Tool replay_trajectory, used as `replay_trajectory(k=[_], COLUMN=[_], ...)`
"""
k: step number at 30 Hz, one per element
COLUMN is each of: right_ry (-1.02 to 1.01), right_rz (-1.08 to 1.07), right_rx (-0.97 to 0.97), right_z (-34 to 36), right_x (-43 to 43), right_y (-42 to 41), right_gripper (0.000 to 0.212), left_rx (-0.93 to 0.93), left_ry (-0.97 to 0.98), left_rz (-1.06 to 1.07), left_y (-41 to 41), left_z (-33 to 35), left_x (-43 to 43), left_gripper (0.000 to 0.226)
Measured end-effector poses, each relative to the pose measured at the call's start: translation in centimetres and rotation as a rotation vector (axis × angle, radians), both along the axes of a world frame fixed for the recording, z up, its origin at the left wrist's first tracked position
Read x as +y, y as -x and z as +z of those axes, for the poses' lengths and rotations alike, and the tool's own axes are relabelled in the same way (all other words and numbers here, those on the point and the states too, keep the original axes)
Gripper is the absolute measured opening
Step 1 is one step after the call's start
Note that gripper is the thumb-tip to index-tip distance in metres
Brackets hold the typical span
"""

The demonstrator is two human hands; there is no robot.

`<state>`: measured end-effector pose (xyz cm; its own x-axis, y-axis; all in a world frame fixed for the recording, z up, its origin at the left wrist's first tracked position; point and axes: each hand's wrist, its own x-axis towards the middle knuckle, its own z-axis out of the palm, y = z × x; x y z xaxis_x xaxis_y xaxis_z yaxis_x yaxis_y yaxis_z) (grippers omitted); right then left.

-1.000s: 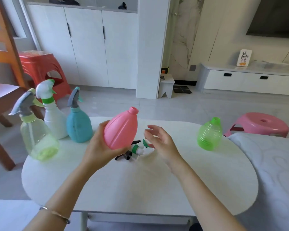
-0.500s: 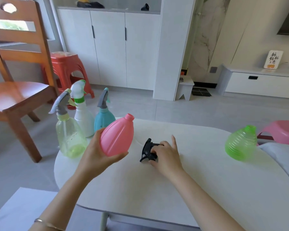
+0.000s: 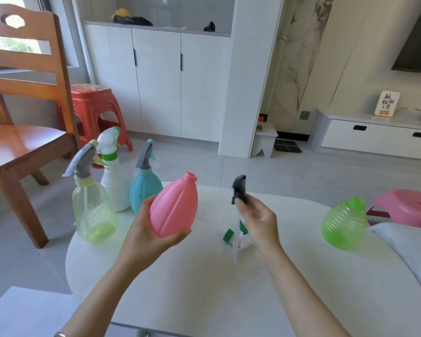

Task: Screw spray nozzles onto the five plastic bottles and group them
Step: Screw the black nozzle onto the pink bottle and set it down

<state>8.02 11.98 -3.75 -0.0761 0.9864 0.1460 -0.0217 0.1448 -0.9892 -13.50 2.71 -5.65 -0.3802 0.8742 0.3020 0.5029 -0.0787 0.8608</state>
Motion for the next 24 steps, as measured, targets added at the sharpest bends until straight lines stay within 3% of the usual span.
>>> replay_trajectory(k=[4,14,17,24], right_ry=[0.184,0.225,0.248,0.247], right_rz=[0.034,-0.019,0.012,0.074], right_rx=[0.490,1.084,1.118,0.937], right_z=[1.1,3.5,3.5,3.2], right_x=[1.2,2.9,2.6,2.2], right_y=[-2.4,-5.9,-5.7,-4.2], right_gripper=[0.020,0.012,0.013,0.012], left_rx=[0.063,0.137,0.152,0.129], left_ry=[0.048,0.145,0.164,0.142], left_rz=[-0.060,-0.075,-0.096,-0.093], left_y=[-1.0,-1.9,-2.2,-2.2], left_z=[-0.5,-1.4,-1.6,-1.5], left_x=[0.6,1.6,1.7,1.5], left_gripper=[0.093,0.095,0.094,0.094])
